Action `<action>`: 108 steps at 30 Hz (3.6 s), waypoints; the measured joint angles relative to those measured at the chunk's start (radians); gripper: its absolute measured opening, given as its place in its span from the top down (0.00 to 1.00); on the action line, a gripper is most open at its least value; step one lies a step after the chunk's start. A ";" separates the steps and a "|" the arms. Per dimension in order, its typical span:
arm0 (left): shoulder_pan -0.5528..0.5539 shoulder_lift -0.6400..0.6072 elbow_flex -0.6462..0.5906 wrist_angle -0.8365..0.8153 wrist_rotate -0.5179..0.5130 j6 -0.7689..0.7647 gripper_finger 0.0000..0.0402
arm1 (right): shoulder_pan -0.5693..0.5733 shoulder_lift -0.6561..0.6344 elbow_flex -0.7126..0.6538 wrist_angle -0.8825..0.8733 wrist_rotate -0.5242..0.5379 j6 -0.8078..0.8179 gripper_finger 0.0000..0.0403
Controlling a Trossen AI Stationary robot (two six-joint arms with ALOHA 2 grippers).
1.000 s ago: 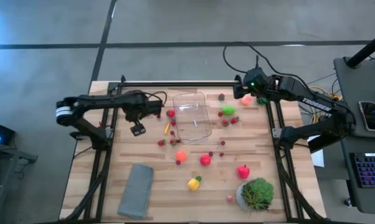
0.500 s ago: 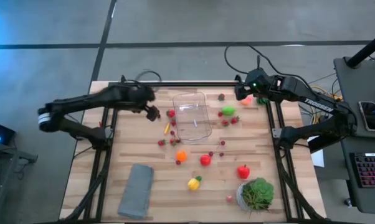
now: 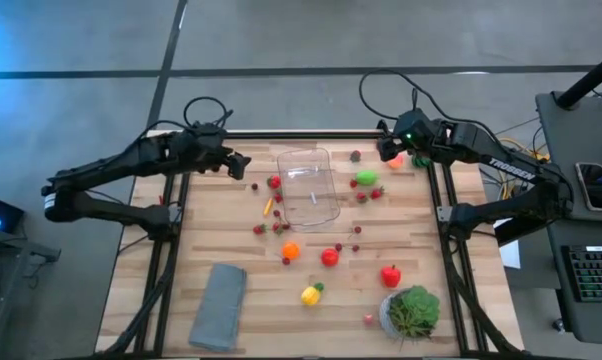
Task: Pick and placing Produce into tupperware
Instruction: Put the red cherry into the transparent container
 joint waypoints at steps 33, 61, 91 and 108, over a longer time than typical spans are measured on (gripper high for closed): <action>0.460 0.429 -0.004 -0.304 0.050 0.403 0.18 | -0.139 0.137 -0.001 0.030 -0.201 0.177 0.10; 0.649 0.744 0.002 -0.239 0.059 0.633 0.53 | -0.122 0.162 -0.001 0.022 -0.229 0.168 0.10; 0.669 0.822 0.000 -0.184 0.046 0.686 0.73 | -0.122 0.163 -0.001 0.025 -0.228 0.168 0.10; 0.637 0.756 0.006 -0.187 0.140 0.653 0.76 | -0.122 0.163 -0.001 0.025 -0.228 0.169 0.10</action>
